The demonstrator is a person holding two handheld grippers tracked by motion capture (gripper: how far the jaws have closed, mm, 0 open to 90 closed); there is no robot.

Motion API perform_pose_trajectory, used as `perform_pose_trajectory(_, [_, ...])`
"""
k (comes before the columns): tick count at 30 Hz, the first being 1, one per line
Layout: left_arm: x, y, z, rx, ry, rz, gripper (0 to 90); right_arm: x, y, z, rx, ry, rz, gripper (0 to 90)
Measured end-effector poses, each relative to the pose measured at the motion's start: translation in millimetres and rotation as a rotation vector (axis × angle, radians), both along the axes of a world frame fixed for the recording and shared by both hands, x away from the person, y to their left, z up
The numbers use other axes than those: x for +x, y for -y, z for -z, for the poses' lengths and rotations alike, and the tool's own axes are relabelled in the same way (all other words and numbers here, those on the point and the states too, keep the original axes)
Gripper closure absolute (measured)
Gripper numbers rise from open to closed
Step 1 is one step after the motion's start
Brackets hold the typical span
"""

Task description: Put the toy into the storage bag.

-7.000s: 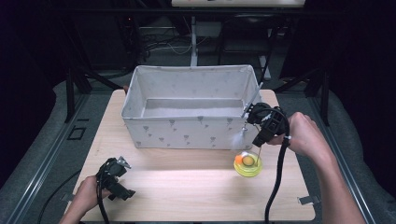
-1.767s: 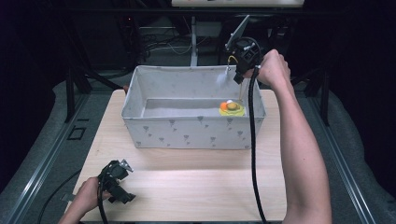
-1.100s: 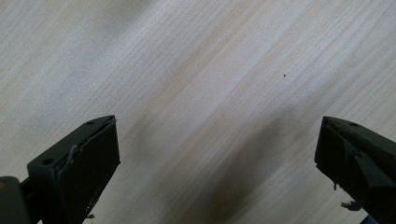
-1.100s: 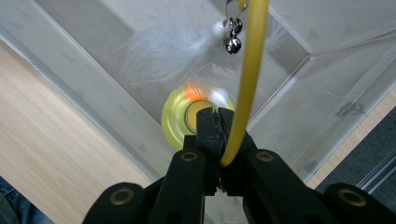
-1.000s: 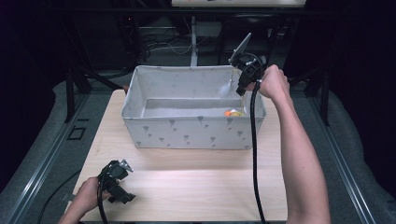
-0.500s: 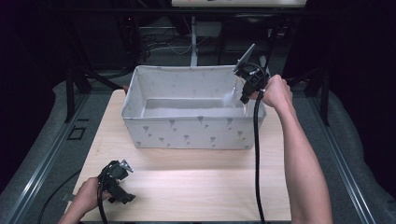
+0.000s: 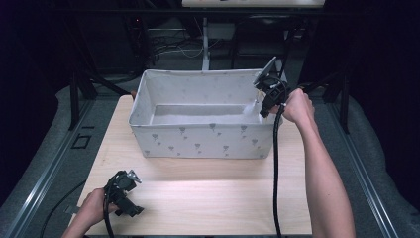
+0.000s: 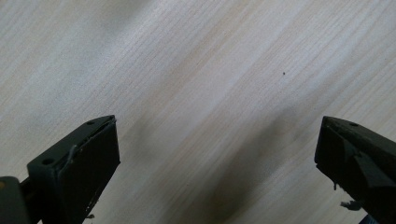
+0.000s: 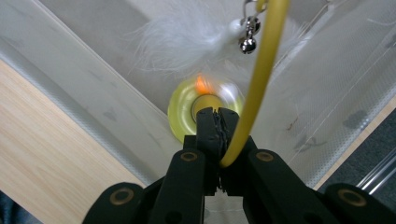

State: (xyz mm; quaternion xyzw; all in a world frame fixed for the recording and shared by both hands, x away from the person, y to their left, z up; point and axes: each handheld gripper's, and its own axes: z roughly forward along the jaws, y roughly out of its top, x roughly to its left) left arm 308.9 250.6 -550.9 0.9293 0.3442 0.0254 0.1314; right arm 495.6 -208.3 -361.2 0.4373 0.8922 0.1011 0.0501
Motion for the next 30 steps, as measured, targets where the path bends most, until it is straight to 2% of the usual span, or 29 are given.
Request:
perform_pose_trajectory(14, [0.1,-0.1,0.3,0.0,0.001,0.0,0.1,0.6,4.7,19.4,-0.019,-0.029,0.014,88.1])
perform_pose_trajectory(21, [-0.1,-0.3,0.0,-0.001,0.001,0.0,0.1,0.8,6.8,19.7,-0.02,-0.027,0.016,87.3])
perform_pose_trajectory(26, [-0.5,-0.6,-0.4,0.001,0.001,-0.001,0.1,-1.7,8.7,14.9,-0.009,-0.017,0.026,80.2])
perform_pose_trajectory(30, [-0.7,-0.1,-0.6,0.0,0.004,0.0,0.1,-5.5,10.6,9.5,0.01,0.019,0.042,65.5])
